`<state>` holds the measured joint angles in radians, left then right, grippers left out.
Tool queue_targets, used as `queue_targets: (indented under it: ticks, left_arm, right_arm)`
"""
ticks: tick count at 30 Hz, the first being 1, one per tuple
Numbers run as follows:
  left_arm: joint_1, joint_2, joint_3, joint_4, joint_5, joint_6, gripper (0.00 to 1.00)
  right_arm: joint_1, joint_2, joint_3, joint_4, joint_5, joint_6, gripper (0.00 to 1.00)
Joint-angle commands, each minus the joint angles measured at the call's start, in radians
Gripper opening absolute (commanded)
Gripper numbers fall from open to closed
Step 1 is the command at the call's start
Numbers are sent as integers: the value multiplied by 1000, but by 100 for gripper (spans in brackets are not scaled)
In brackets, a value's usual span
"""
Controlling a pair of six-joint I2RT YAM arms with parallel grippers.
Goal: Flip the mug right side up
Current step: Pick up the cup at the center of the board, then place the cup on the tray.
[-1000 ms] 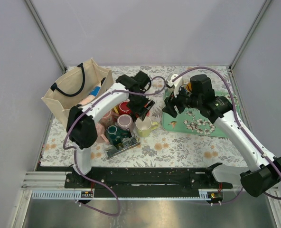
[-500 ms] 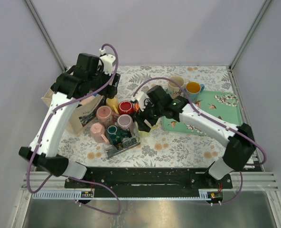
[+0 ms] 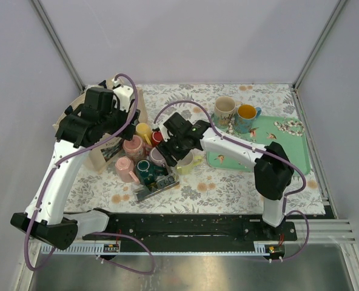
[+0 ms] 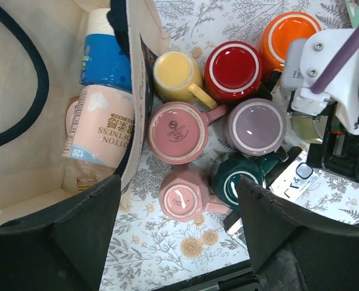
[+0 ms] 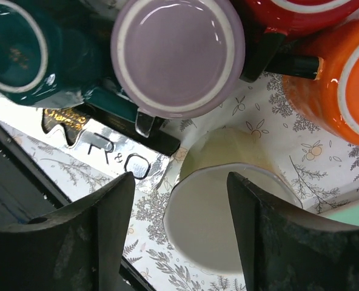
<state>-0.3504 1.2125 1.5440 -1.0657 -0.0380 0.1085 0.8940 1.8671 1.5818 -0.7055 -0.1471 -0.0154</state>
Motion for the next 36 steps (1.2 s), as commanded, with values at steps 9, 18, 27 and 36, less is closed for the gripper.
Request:
queue_targets:
  ticks: [9,18,27,36]
  left_arm:
    - [37,12,47,21,84,-13,81]
    - [44,127,102,12,182,-29,81]
    - [44,193,134,-7,236,-18,81]
    - [44,240,143,-7,257,-7,81]
  right_arm:
    - [23,-51,4,-20,100,26,24]
    - [-12,-396,-236,-41,28,-237,0]
    - [-223,-560,-132,-282,-19,-451,0]
    - [-651,-585,-45,-373,-29,-728,0]
